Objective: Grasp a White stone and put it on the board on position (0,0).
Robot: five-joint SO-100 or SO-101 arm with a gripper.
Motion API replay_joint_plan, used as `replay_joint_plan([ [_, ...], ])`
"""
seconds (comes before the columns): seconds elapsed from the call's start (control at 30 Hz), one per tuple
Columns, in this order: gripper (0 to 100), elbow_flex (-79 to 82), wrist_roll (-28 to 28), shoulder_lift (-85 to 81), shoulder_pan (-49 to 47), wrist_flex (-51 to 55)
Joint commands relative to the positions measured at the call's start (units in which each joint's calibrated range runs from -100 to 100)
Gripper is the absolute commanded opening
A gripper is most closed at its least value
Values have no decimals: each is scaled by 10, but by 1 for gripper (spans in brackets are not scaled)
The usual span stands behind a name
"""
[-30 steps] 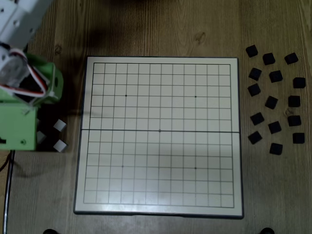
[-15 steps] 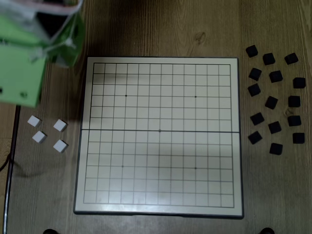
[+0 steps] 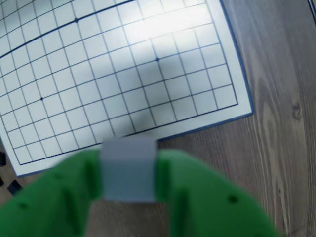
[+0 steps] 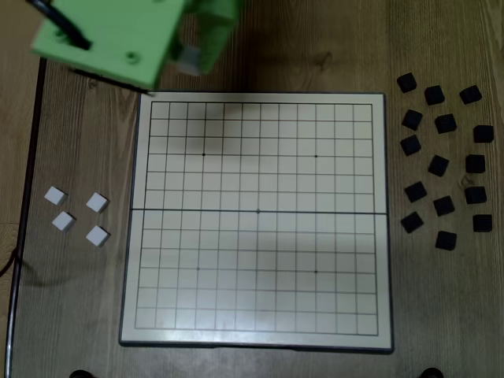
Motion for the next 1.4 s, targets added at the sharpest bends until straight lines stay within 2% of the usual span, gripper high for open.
replay_joint_plan([
  [0.0, 6, -76, -11, 12, -61, 1],
  [0.27, 6, -211, -25, 127, -130, 13],
  [0.53, 6, -307, -8, 232, -133, 32],
  [1.13, 6, -286, 61, 365, -133, -10],
  [1.37, 6, -243, 68, 385, -131, -54],
])
